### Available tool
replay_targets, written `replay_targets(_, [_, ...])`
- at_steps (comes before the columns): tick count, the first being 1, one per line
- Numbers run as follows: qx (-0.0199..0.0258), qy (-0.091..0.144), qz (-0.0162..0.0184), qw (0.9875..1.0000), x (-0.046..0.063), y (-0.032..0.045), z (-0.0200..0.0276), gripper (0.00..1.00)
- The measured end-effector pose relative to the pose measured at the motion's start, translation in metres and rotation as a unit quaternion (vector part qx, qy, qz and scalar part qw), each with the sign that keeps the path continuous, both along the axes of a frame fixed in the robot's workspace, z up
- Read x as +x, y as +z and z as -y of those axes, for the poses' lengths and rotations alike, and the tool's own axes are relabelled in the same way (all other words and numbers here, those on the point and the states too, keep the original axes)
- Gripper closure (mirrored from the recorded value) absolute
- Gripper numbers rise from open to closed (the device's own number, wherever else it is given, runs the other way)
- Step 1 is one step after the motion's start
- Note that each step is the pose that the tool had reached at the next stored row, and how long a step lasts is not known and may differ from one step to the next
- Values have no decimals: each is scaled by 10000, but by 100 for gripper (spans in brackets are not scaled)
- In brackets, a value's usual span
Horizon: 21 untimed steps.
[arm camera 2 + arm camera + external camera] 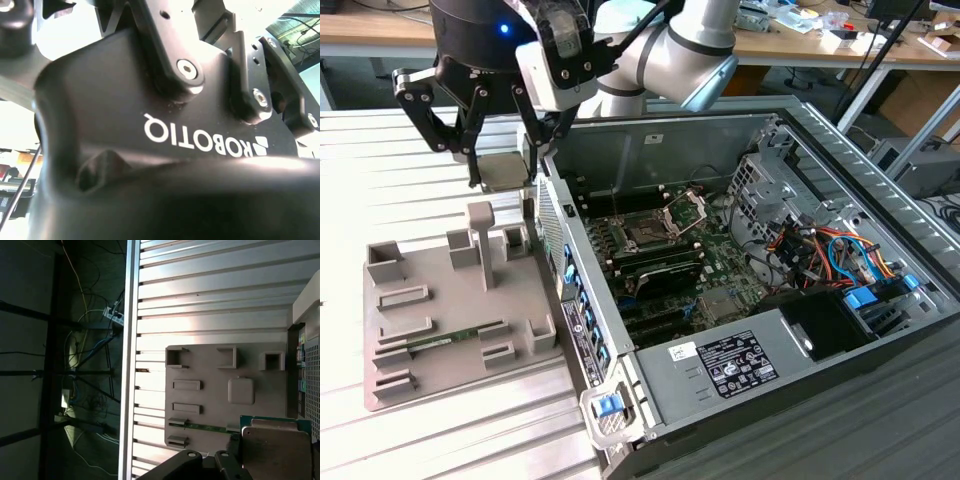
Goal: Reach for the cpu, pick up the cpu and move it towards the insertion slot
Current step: 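Pick up the cpu and move it towards the insertion slot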
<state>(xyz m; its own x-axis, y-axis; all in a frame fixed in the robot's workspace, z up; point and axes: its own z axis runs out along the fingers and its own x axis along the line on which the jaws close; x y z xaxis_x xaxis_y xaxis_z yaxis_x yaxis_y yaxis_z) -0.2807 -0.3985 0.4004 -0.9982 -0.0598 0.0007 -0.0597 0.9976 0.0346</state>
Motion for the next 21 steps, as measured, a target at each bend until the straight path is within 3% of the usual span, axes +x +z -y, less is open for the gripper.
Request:
replay_targets(11, [-1,0,0,10000,70,0,0,45])
replay_targets(14, [-2,0,0,10000,170,0,0,45])
replay_targets(21, [-2,0,0,10000,230,0,0,45])
